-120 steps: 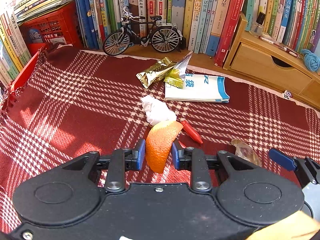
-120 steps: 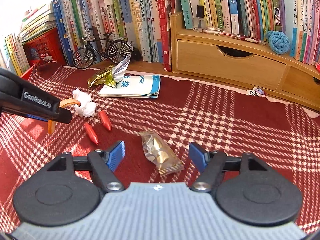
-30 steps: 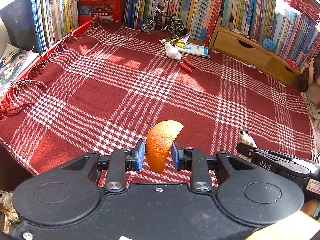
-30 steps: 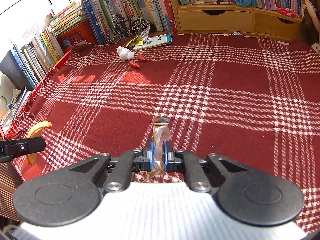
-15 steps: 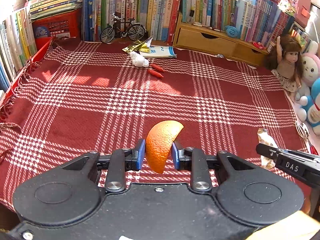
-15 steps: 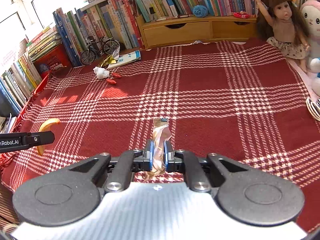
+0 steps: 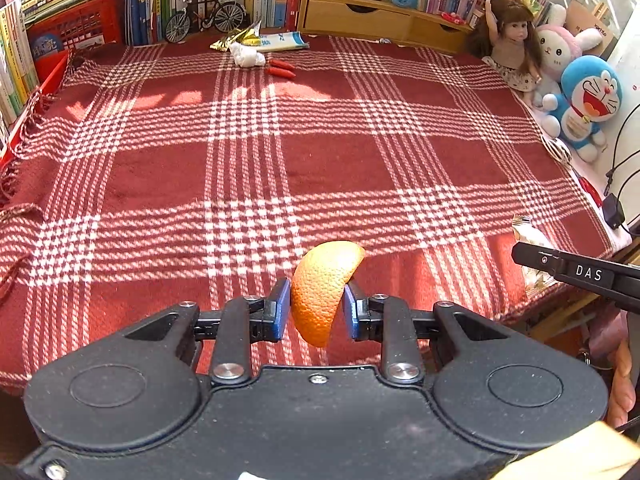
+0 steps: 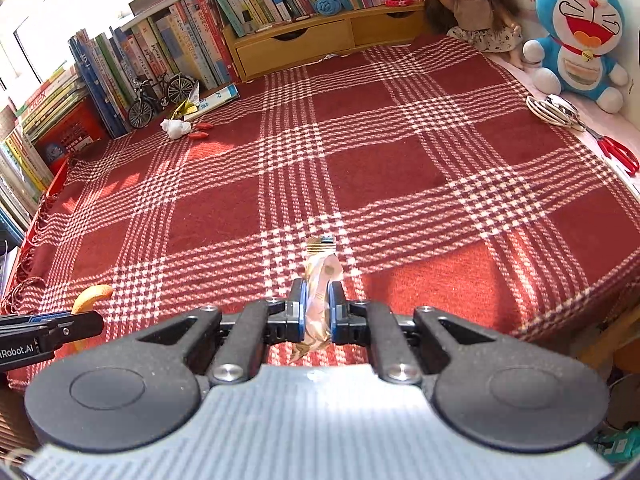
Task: Collect trash
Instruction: 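Carry the orange peel and silver wrapper in both grippers to the black trash bin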
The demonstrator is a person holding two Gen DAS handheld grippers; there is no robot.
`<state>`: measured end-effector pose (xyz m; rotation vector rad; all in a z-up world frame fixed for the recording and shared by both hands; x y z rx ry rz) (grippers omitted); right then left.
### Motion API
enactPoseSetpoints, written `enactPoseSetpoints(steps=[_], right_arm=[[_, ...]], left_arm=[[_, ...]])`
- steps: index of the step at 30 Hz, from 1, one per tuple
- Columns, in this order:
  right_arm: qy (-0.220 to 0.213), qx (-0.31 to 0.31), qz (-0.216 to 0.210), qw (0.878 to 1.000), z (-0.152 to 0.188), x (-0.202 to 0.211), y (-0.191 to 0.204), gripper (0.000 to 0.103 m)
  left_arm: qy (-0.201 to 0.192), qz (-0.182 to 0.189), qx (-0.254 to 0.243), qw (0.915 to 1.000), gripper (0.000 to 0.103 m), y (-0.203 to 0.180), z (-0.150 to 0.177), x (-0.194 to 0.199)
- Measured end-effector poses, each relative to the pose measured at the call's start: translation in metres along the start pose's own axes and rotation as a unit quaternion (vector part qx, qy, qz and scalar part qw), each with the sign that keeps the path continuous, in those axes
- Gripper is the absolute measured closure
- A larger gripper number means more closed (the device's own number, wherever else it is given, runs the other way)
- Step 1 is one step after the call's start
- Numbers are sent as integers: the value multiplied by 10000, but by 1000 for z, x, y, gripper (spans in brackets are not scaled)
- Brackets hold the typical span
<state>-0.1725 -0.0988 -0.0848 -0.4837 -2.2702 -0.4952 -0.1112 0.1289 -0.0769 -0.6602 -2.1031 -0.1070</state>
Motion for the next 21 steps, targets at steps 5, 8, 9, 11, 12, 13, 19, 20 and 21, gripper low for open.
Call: enactPoseSetpoints(steps=[5, 8, 9, 11, 12, 13, 19, 20, 21], right_arm=[[259, -122, -133, 9995, 42, 11, 3, 88], [442, -137, -198, 9987, 65, 11, 6, 88], [504, -129, -233, 9984, 74, 11, 7, 87], [607, -99, -264, 9978, 88, 9, 9, 87], [692, -86, -278, 9972, 97, 7, 11, 87], [787, -66, -283, 9965, 105, 4, 12, 87], [1222, -15, -350, 9919, 150, -17, 20, 86], [1283, -21, -340, 9911, 155, -21, 21, 86], [1364, -35, -321, 9901, 162, -27, 21, 86]], left_arm=[[328, 15, -27, 9995, 77, 3, 42, -1], [501, -43, -85, 9987, 77, 4, 64, -4], [568, -51, -100, 9983, 77, 4, 72, -7], [696, -74, -126, 9975, 77, 5, 87, -12], [761, -88, -131, 9970, 77, 5, 93, -15], [851, -110, -132, 9962, 77, 6, 101, -20], [1375, -233, -181, 9901, 77, 11, 143, -51], [1471, -247, -171, 9887, 77, 13, 150, -58], [1566, -255, -158, 9872, 77, 14, 158, -65]])
Point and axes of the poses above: each gripper's, at about its wrist camera, not at the fingertips, and x roughly against the way its jaws point, y to its left, z to its underside, the point moved 2 cm from there along -x, roughly the way its jaws point, and after that the axes turned 6 degrees about -y, right-handed, at the moved point
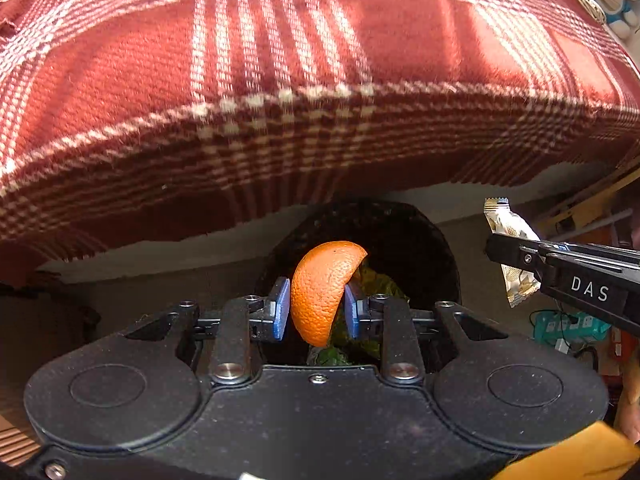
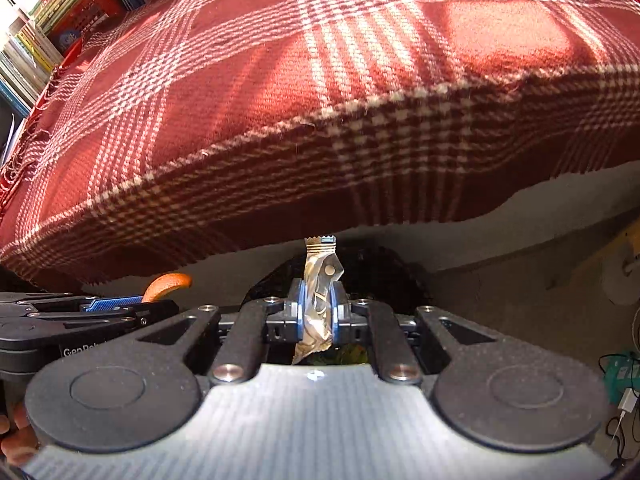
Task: Collect trash
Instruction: 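Carry the orange peel and silver wrapper in both grippers to the black trash bin, then lower both held items into the trash bin and open both grippers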
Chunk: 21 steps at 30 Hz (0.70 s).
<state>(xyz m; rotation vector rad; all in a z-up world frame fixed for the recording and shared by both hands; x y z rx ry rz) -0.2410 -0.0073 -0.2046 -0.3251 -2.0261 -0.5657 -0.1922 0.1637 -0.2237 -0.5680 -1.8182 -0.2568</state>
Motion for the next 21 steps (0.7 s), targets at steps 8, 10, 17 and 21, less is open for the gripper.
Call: enactPoseSetpoints(steps=[8, 10, 17, 21], right_arm=[[469, -61, 136, 9988, 31, -44, 0, 84], [534, -55, 167, 9984, 35, -51, 0, 80], [606, -107, 183, 9979, 42, -64, 1, 50], [647, -117, 196, 9976, 40, -69, -1, 46]], left_arm=[[551, -20, -19, 9985, 76, 2, 26, -56], [621, -62, -34, 9980, 76, 3, 30, -64], [752, -192, -18, 9970, 51, 8, 36, -79], [838, -205, 59, 9963, 48, 9, 37, -85]])
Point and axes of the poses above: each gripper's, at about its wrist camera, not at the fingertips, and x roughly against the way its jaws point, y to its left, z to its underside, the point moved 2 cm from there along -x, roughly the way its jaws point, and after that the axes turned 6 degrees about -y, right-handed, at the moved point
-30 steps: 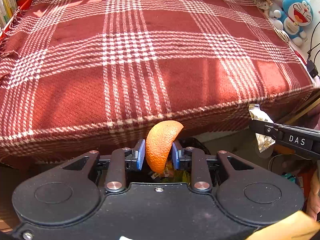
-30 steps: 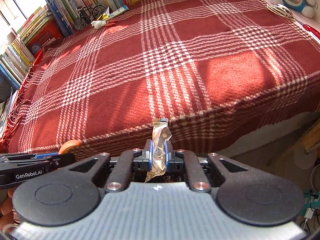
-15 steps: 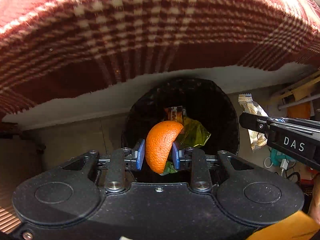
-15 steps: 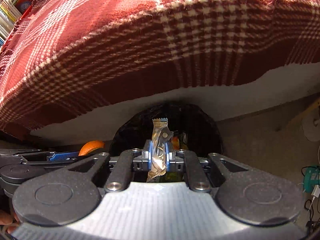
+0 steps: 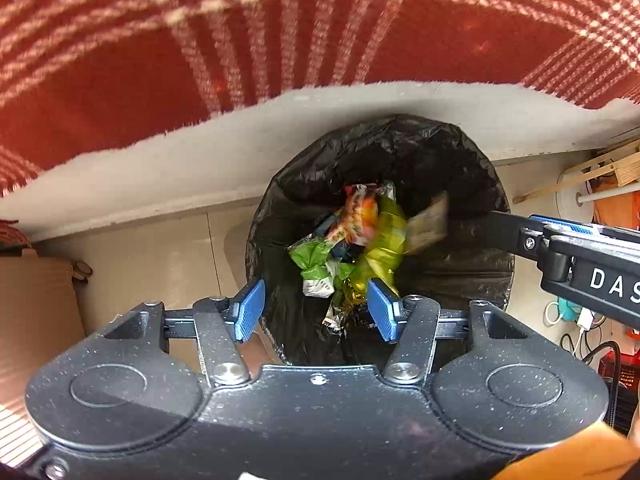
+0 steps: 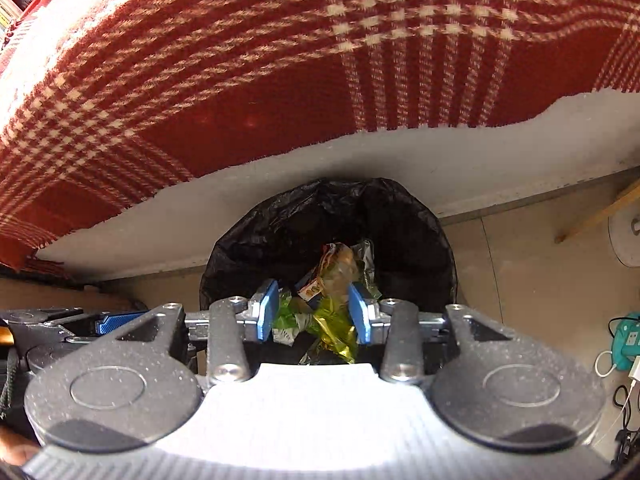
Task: Collect trash
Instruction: 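Lower both held items into the trash bin and open both grippers, then raise both open grippers from the bin back over the blanket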
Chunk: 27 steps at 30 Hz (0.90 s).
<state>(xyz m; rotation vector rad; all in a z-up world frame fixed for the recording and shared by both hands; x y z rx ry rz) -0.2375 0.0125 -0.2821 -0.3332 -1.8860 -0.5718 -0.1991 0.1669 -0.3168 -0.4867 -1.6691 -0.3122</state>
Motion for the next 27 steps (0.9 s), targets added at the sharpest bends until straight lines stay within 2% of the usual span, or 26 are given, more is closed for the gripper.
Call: enactPoseSetpoints(steps=[7, 13, 17, 21, 25, 27], right_arm=[[-14, 17, 25, 10000, 0, -5, 7, 45], [-253, 35, -18, 9997, -9, 24, 9, 44], [-510, 66, -65, 9987, -23, 53, 14, 42], [-823, 151, -71, 9965, -40, 89, 23, 40], [-1082, 247, -37, 9938, -64, 130, 38, 34], [-1257, 308, 46, 9916, -77, 151, 46, 33]], left_arm=[[-11, 22, 48, 10000, 47, 1, 2, 5], [-290, 59, -39, 9996, 46, -1, -2, 33], [-625, 167, -72, 9979, 44, -2, -12, 73], [-1066, 288, -108, 9938, 38, 1, -24, 121], [-1566, 418, -112, 9867, 28, 9, -42, 173], [-1861, 513, -116, 9811, 26, 16, -56, 202]])
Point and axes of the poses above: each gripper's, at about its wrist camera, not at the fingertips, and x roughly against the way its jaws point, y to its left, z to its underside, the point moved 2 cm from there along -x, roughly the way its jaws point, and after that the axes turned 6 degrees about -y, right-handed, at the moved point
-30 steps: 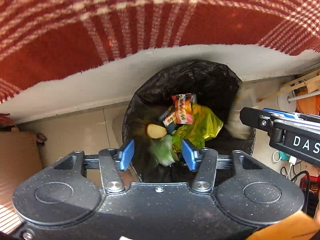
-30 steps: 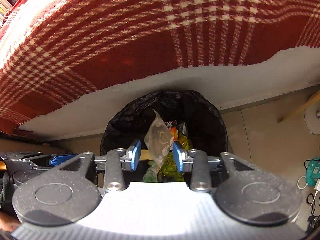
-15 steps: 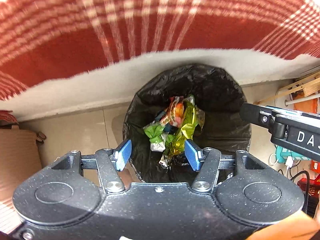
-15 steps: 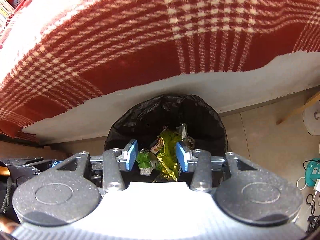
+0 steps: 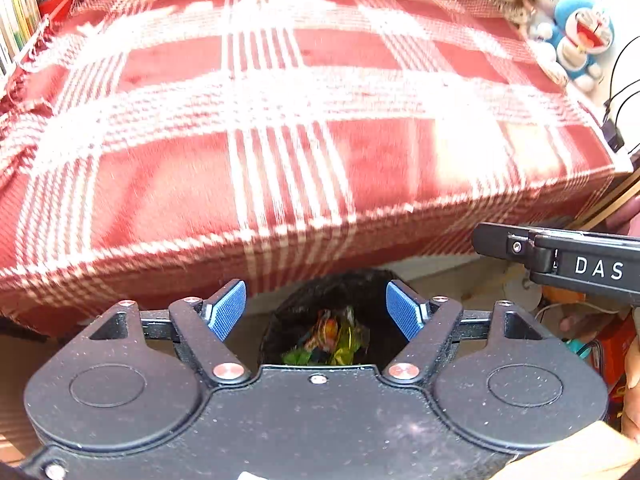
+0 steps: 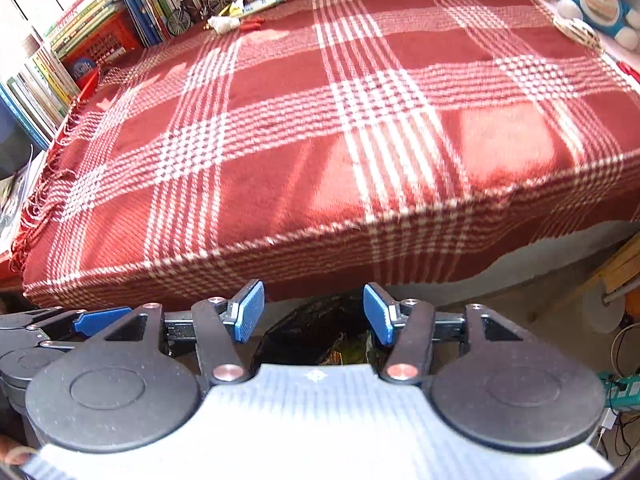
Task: Collect trash
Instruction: 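Raise both open grippers from the bin back over the blanket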
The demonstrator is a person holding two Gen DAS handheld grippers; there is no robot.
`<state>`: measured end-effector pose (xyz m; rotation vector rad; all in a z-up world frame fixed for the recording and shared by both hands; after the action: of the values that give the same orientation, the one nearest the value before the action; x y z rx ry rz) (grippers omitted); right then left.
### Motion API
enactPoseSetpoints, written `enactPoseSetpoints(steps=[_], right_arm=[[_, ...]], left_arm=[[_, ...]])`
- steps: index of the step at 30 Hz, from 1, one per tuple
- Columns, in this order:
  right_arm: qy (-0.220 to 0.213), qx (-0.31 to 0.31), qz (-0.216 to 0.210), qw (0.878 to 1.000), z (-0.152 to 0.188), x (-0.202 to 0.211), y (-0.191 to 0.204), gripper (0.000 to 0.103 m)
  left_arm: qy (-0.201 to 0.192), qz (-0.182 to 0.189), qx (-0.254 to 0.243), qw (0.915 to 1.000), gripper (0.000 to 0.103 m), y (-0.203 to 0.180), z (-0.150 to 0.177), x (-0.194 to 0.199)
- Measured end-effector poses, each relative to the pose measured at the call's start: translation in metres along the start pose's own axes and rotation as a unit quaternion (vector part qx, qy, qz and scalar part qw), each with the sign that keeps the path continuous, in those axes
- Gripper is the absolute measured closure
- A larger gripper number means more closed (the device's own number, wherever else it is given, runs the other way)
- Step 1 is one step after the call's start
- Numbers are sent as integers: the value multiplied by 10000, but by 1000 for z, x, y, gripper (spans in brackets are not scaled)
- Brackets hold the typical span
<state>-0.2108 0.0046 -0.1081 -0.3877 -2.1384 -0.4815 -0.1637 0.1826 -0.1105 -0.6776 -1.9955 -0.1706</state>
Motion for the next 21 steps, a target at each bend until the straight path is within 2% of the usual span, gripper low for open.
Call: enactPoseSetpoints(steps=[2, 7, 11, 16, 19, 21], right_arm=[[-185, 34, 76, 9998, -18, 16, 8, 31], [-952, 72, 196, 9952, -77, 57, 23, 21], [-1335, 288, 101, 9906, -129, 61, 27, 18], [-1567, 850, -19, 9840, -202, 29, 23, 18], [-1476, 1115, -300, 9823, -243, -4, 18, 18], [-1272, 1312, -443, 9822, -269, -28, 15, 19]], left_arm=[[-269, 77, -32, 9996, 25, 6, -24, 19], [-1034, 121, -114, 9945, 19, 19, -93, 63], [-1558, -50, 1, 9878, 15, 34, -145, 78], [-1841, -611, 560, 9794, 15, 50, -202, 53], [-1807, -1095, 1135, 9708, 15, 57, -226, 22], [-1738, -1214, 1561, 9647, 15, 61, -240, 0]])
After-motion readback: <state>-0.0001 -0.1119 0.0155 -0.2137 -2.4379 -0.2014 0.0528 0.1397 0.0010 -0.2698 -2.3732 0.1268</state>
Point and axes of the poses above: each gripper's, at about its wrist camera, not at the fingertips, and x roughly against the way its jaws point, y to its left, z to its underside, the point moved 2 cm from there along -x, roughly the way its jaws point, and after that the axes turned 6 degrees about -y, right-handed, at the moved point
